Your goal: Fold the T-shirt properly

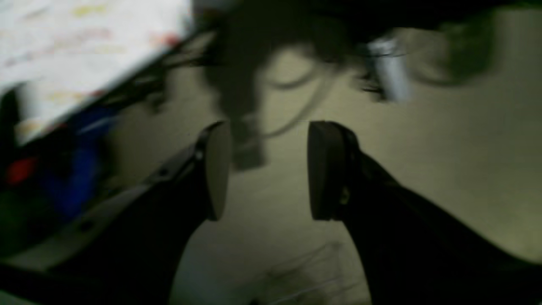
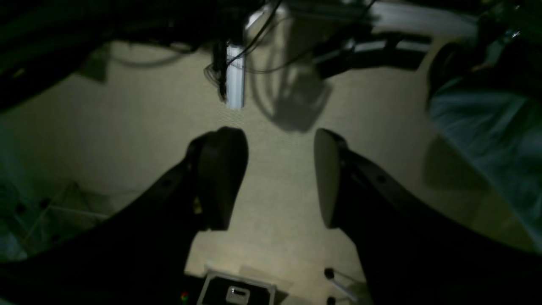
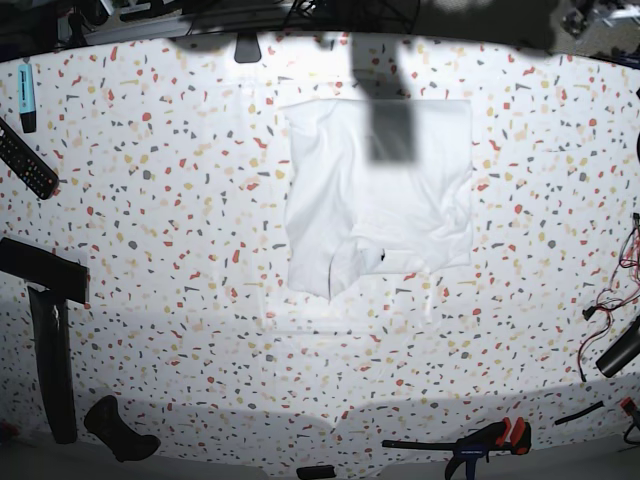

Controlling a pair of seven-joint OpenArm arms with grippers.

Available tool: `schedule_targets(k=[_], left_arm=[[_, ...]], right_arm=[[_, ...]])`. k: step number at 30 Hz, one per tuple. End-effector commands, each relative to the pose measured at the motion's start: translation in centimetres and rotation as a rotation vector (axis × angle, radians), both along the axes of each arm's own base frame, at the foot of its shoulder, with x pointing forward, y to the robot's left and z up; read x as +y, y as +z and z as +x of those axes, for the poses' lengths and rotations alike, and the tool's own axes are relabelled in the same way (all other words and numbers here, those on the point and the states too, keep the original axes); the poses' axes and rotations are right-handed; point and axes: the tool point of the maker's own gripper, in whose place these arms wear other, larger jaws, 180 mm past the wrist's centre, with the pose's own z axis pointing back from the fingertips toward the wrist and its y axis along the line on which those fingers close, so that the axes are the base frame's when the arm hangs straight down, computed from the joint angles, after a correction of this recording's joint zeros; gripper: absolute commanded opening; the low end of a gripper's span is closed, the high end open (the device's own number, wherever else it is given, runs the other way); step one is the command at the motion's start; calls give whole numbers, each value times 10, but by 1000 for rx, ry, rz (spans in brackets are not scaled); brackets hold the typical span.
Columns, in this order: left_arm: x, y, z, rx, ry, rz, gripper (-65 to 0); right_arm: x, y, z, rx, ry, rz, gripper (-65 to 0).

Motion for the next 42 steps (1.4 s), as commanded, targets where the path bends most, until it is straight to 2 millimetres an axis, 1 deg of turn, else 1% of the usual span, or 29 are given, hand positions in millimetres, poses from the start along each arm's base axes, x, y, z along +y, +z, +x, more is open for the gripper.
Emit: schedule_targets(k=[1, 3, 5, 9, 12, 14, 16, 18, 19, 21, 23, 25, 26, 28, 30, 32, 34, 37, 40, 42], left_arm=[[-1, -4, -7, 18, -14, -22, -369], [0, -20, -19, 54, -33, -61, -369], [9, -43, -32, 119, -9, -62, -369], [23, -100, -61, 252, 70, -70, -369], [33, -144, -81, 323, 74, -58, -369], [34, -169, -93, 367, 92, -61, -369], [28, -191, -96, 377, 122, -80, -369], [14, -210, -92, 344, 157, -122, -369], [7, -219, -88, 327, 167, -139, -369], [-9, -234, -83, 321, 188, -163, -369], [-24, -246, -83, 350, 205, -169, -369], [-34, -257, -81, 353, 219, -154, -369], [-35, -263, -79, 340, 241, -127, -369], [-28, -273, -72, 293, 289, -28, -369], [-24, -278, -69, 250, 277, 64, -369], [-31, -280, -70, 245, 239, 82, -369], [-41, -280, -71, 251, 241, 69, -369], [-49, -281, -74, 257, 243, 56, -369], [-49, -281, -73, 250, 244, 54, -369], [-48, -281, -71, 247, 243, 56, -369]], right_arm=[[2, 1, 0, -15, 16, 3, -353], [3, -12, -6, 4, 8, 16, -353], [6, -29, -16, 48, 14, 44, -353], [21, -64, -38, 93, 19, 168, -353], [31, -91, -54, 139, 40, 241, -353], [38, -110, -55, 135, 37, 287, -353], [49, -129, -45, 82, 4, 343, -353], [60, -148, -36, 37, -26, 383, -353], [65, -159, -37, 39, -21, 388, -353], [70, -185, -46, 80, 7, 378, -353], [71, -210, -57, 140, 36, 351, -353], [61, -235, -63, 183, 16, 288, -353], [54, -246, -64, 195, -12, 249, -353], [45, -266, -67, 225, -69, 183, -353], [41, -280, -71, 252, -92, 145, -353], [39, -289, -70, 260, -95, 131, -353], [37, -294, -67, 268, -104, 123, -353], [35, -297, -53, 251, -108, 120, -353], [34, -300, -39, 209, -30, 101, -353], [33, -300, -34, 193, 2, 91, -353]])
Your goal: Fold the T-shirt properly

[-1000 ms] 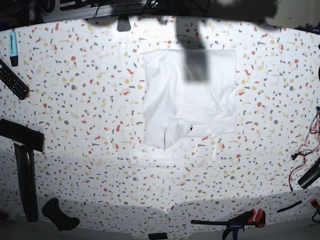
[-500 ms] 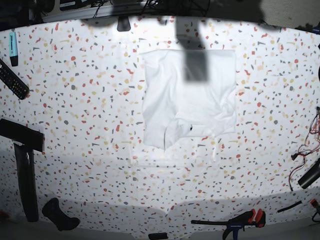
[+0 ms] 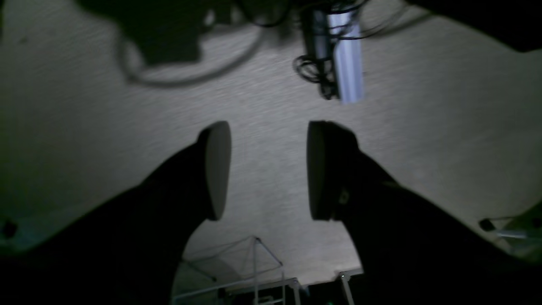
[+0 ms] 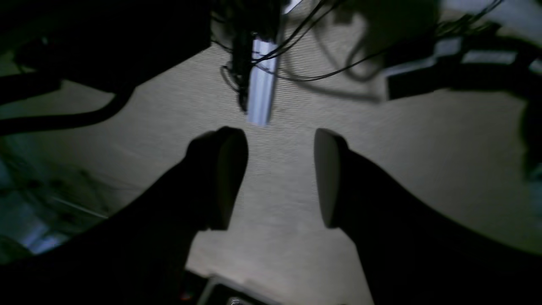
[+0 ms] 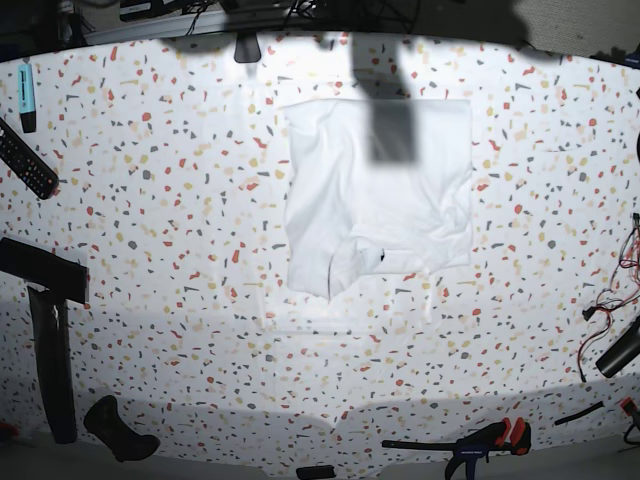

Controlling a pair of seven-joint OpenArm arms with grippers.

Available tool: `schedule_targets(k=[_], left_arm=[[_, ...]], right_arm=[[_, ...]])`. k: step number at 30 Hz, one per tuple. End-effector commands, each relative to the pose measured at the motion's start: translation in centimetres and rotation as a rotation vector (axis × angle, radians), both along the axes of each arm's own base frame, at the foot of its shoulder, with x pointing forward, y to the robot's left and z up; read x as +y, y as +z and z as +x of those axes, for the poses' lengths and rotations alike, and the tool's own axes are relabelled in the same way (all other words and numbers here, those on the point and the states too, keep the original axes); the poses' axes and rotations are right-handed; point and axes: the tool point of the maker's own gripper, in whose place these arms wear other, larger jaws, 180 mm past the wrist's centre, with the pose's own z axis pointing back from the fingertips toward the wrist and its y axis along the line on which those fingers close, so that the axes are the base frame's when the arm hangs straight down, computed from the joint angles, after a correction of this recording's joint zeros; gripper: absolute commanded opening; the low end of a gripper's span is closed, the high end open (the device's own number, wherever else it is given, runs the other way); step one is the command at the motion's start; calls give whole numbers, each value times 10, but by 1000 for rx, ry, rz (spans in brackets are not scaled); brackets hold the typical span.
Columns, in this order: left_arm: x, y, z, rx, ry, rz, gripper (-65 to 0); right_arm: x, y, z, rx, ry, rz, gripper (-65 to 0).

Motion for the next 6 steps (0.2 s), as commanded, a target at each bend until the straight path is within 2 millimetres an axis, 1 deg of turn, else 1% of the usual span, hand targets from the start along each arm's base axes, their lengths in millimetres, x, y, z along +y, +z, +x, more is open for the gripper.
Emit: schedule_targets(k=[1, 6], left_arm=[[2, 1, -4, 7, -3, 0, -369], [3, 1, -4, 7, -4, 1, -369]], right_arm=[[-1, 1, -1, -5, -2, 6, -353], [-1, 1, -1, -9, -3, 8, -353]])
